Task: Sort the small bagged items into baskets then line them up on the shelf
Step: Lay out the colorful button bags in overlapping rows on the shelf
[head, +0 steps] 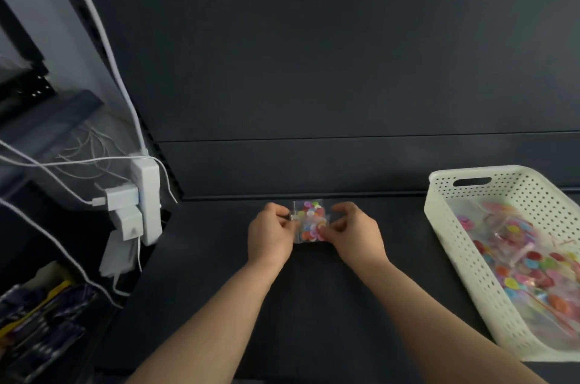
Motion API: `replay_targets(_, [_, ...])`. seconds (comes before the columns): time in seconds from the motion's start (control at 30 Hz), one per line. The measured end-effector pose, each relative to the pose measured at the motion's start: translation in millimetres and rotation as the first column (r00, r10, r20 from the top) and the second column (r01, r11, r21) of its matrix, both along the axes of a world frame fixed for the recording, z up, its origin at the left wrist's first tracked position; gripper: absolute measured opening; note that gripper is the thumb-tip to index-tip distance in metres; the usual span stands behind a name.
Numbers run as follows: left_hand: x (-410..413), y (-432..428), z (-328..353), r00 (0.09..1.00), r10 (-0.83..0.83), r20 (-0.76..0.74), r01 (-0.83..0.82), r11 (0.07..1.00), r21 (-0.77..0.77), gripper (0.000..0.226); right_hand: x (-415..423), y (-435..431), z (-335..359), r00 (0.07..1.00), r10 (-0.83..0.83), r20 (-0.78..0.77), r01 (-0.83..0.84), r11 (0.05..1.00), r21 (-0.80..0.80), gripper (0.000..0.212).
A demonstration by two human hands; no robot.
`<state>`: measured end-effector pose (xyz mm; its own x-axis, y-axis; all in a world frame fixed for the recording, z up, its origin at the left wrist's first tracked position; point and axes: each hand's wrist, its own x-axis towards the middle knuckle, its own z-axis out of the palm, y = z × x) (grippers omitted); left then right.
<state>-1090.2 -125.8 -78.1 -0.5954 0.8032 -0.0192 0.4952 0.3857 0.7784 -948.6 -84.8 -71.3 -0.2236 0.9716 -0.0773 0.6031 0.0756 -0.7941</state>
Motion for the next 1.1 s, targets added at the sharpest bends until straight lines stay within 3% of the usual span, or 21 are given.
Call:
replay_targets(0.23, [-6,15,-9,0.979,-0.08,-0.189,0.059,0.991,-0.116,0.037,-13,7,-8,0.968,-0.033,0.247,0.016,0.997,0.07,0.035])
replay_targets(0.33, [-9,14,-7,0.978,-0.076,-0.193,0.059,0.994,-0.092,0.044,-11,5,-6,0.958,-0.018,0.287,-0.008,0.996,0.087,0.026])
replay_targets(0.47, [-5,8,4,0.975,-0.101,-0.199,0.089,0.994,-0.071,0.024,7,1,4,0.933,-0.023,0.359,-0.048,0.981,0.188,0.016])
replay_targets(0.57, [15,6,15,0.972,-0.18,-0.153,0.174,0.983,-0.049,0.006,30,-4,18,0.875,-0.05,0.482,-0.111,0.948,0.299,0.02])
replay_targets(0.67, [49,9,29,0.955,-0.272,-0.115,0.276,0.961,0.014,0.005,58,-9,35,0.83,-0.125,0.543,-0.142,0.895,0.424,0.021])
replay_targets(0.77, [89,17,46,0.925,-0.341,-0.168,0.354,0.933,0.058,0.004,95,-13,47,0.801,-0.209,0.562,-0.117,0.865,0.489,0.021])
replay_targets(0.87, [130,26,60,0.888,-0.416,-0.196,0.441,0.891,0.109,0.005,139,-13,53,0.768,-0.27,0.581,-0.045,0.881,0.47,0.021])
replay_targets(0.97, [172,34,69,0.819,-0.506,-0.27,0.539,0.84,0.061,0.005,187,-14,52,0.779,-0.313,0.544,0.059,0.9,0.433,0.022])
replay_targets(1.1, [220,40,75,0.631,-0.625,-0.459,0.673,0.736,-0.077,0.01,239,-14,46,0.768,-0.343,0.54,0.148,0.917,0.371,0.031])
